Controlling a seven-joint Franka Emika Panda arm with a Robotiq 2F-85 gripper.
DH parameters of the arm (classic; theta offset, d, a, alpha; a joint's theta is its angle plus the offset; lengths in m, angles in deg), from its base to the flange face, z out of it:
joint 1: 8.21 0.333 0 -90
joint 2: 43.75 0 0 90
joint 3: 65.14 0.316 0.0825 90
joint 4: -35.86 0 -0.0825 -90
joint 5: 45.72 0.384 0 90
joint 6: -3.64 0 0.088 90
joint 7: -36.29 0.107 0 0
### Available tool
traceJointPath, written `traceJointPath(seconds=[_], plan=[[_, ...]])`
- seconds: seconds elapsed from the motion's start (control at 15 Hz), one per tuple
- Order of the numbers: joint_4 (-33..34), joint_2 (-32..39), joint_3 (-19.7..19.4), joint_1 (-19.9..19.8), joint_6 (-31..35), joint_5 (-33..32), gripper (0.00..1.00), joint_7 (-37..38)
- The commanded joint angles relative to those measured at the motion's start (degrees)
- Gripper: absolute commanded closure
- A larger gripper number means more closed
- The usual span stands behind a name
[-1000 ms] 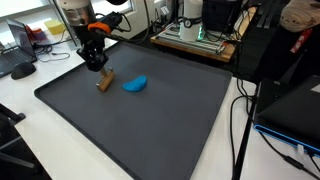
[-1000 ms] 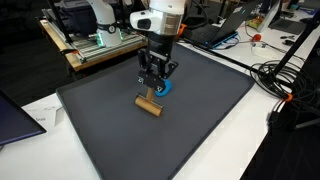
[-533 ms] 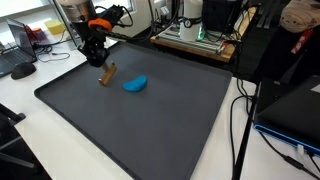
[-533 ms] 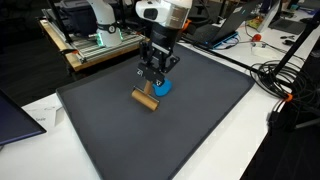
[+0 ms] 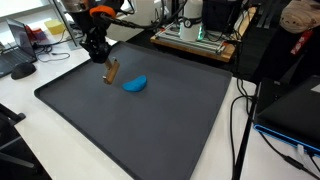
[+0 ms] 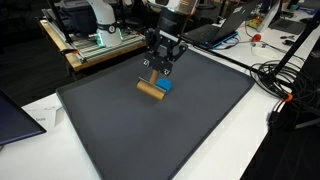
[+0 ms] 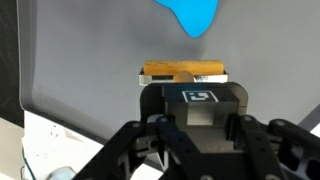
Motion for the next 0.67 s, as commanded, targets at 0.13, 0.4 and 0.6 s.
traceJointPath(seconds=[0.13, 0.4, 0.6], plan=[[2.0, -1.2, 2.2, -1.6, -4.7, 2.3, 0.78, -6.7], [4.7, 0.1, 3.7, -0.7, -8.7, 1.5, 0.78, -12.5], [6.7, 1.0, 4.8, 0.1, -10.9, 1.1, 0.78, -16.0]])
